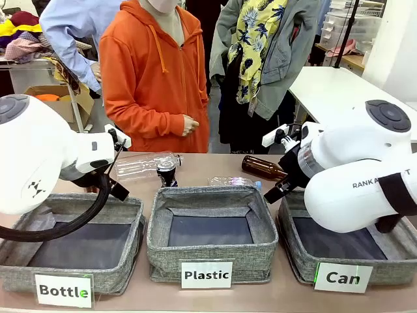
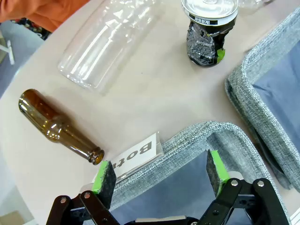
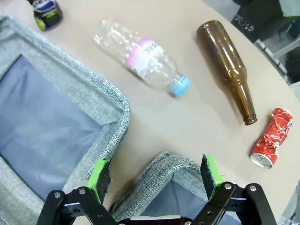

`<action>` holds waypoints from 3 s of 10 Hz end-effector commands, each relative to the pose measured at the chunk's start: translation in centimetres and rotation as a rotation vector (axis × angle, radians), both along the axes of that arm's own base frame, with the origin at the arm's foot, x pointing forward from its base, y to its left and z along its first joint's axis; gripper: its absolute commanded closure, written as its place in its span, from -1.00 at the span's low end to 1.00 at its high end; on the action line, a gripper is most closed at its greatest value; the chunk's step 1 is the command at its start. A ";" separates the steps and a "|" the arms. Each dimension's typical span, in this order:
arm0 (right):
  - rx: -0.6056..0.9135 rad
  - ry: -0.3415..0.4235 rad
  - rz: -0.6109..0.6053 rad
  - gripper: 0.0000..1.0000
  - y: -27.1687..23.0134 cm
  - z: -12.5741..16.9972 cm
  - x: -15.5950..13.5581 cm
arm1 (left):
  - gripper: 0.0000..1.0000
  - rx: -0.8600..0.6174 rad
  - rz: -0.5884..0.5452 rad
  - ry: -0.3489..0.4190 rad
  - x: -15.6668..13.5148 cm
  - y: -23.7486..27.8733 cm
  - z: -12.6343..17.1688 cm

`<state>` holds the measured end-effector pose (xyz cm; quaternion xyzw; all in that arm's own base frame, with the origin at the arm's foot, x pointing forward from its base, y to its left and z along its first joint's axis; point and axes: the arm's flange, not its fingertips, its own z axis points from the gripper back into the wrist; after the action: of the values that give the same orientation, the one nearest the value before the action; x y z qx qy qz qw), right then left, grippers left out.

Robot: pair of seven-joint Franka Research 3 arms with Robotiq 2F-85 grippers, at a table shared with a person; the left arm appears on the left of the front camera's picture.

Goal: Sort the can waste into the basket.
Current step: Pick up the can waste from the table and place it in the right Fabric basket.

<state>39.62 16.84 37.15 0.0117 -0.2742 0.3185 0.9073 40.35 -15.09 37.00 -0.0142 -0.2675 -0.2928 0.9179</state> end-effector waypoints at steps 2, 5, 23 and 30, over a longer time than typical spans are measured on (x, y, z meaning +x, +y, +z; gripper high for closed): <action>0.000 0.000 0.000 -1.00 0.0 0.0 0.0 | -1.00 0.000 0.000 0.000 0.0 0.0 0.0; 0.000 0.000 0.000 -1.00 0.0 0.0 0.0 | -1.00 0.000 0.000 0.000 0.0 0.0 0.0; 1.342 0.311 -0.446 -1.00 -34.0 5.6 -10.4 | -1.00 -1.444 0.115 -0.003 -15.2 24.0 6.2; 1.087 0.333 -0.623 -1.00 -32.4 7.1 -9.6 | -1.00 -1.454 0.097 0.040 -11.8 31.9 7.3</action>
<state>29.85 -17.90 43.80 0.5101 -0.2487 -0.1353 0.8122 28.38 16.81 44.28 -0.6174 -0.3740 0.0150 0.6919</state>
